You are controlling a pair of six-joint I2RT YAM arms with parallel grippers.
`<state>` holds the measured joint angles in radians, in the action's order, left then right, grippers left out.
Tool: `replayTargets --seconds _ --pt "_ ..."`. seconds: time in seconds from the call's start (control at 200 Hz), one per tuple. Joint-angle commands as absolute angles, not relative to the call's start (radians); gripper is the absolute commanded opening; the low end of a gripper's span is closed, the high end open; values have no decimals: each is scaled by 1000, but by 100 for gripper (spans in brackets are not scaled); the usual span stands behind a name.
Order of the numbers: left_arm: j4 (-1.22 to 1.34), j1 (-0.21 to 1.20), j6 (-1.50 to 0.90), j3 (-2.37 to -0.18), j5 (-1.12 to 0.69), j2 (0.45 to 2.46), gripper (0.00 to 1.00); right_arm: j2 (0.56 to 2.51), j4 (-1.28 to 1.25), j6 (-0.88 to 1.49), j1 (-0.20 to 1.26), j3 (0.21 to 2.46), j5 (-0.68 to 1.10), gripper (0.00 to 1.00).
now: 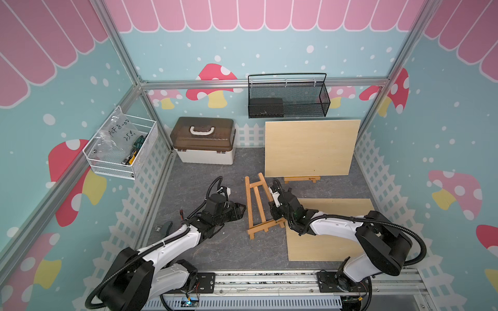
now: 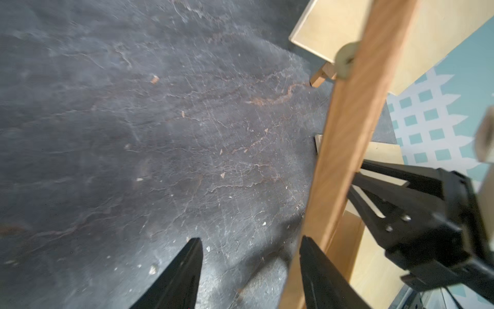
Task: Disassemble the easel
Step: Place the easel at the center of the board.
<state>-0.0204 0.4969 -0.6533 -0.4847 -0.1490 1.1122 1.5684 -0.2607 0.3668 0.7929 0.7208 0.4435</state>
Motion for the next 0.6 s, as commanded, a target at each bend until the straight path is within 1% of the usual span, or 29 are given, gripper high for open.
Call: replayTargets --seconds 0.0,0.21,0.43,0.595 --pt "-175 483 -623 -487 -76 1053 64 1615 -211 451 807 789 406 17" --pt "-235 483 -635 -504 -67 1013 65 1746 -75 510 828 927 384 19" --pt "-236 494 -651 -513 -72 1049 66 1850 42 547 841 1043 382 21" --pt "-235 512 -647 -548 -82 1118 66 1871 66 568 843 1067 385 29"
